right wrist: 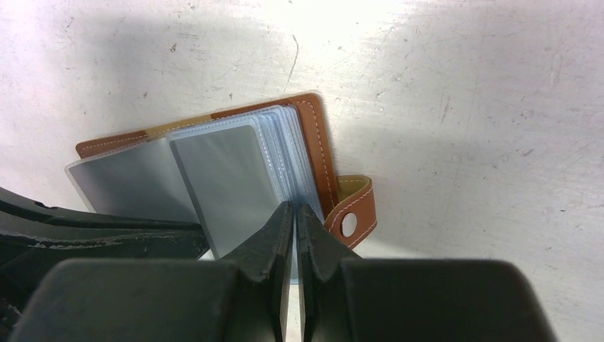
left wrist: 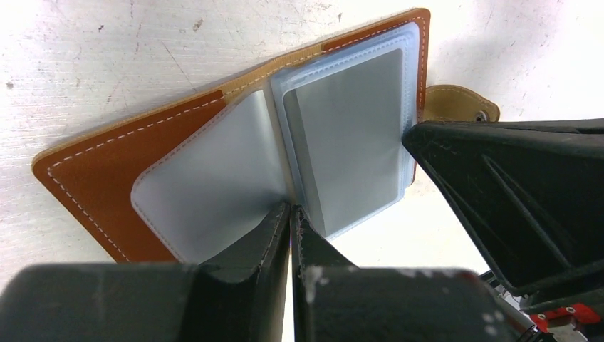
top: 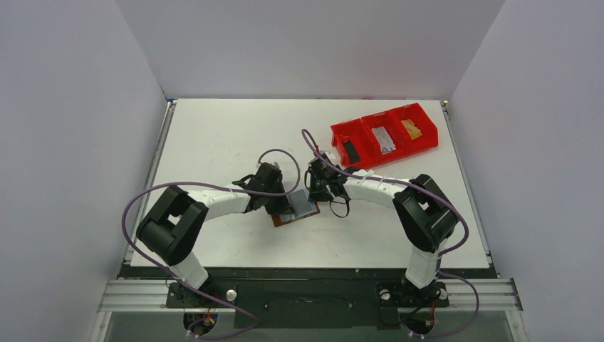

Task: Take the credit cards out of the card holder
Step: Open the card holder at the center of the board.

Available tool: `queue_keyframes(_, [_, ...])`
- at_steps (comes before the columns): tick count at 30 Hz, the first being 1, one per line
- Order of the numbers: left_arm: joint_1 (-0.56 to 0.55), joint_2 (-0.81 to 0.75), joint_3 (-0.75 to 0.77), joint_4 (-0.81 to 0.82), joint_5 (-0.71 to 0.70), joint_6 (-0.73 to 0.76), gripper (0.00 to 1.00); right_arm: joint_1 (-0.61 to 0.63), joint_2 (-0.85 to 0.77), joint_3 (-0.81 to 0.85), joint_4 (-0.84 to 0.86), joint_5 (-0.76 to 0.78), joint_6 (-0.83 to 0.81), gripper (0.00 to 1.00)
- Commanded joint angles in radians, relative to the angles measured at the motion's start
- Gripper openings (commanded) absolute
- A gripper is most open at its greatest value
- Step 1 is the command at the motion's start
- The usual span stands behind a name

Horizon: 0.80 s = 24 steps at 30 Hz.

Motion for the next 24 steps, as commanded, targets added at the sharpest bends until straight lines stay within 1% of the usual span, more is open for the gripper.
queue_keyframes(1, [-0.008, -0.059, -0.016, -0.046, -0.020, -0.010, 0.03, 0.012, -0.021, 0.037, -0.020, -0.005, -0.017, 0.04])
queue_keyframes(4, [-0.005, -0.114, -0.013, -0.077, -0.061, -0.002, 0.04, 0.011, -0.040, 0.029, -0.021, -0.008, -0.013, 0.04])
queue_keyframes(7, [0.003, -0.176, -0.008, -0.127, -0.109, 0.015, 0.10, 0.010, -0.055, 0.028, -0.025, -0.008, -0.014, 0.05])
queue_keyframes(10, [0.016, -0.210, -0.012, -0.155, -0.126, 0.039, 0.15, 0.012, -0.066, 0.033, -0.031, -0.009, -0.011, 0.11])
queue_keyframes(11, [0.024, -0.211, -0.013, -0.157, -0.126, 0.044, 0.15, 0.013, -0.073, 0.034, -0.032, -0.009, -0.011, 0.14])
queue_keyframes(15, [0.045, -0.180, -0.016, -0.149, -0.123, 0.069, 0.16, 0.019, -0.087, 0.047, -0.047, -0.006, -0.013, 0.20])
queue_keyframes(24, [0.055, -0.099, -0.035, -0.097, -0.113, 0.081, 0.14, 0.033, -0.069, 0.051, -0.053, -0.010, -0.009, 0.21])
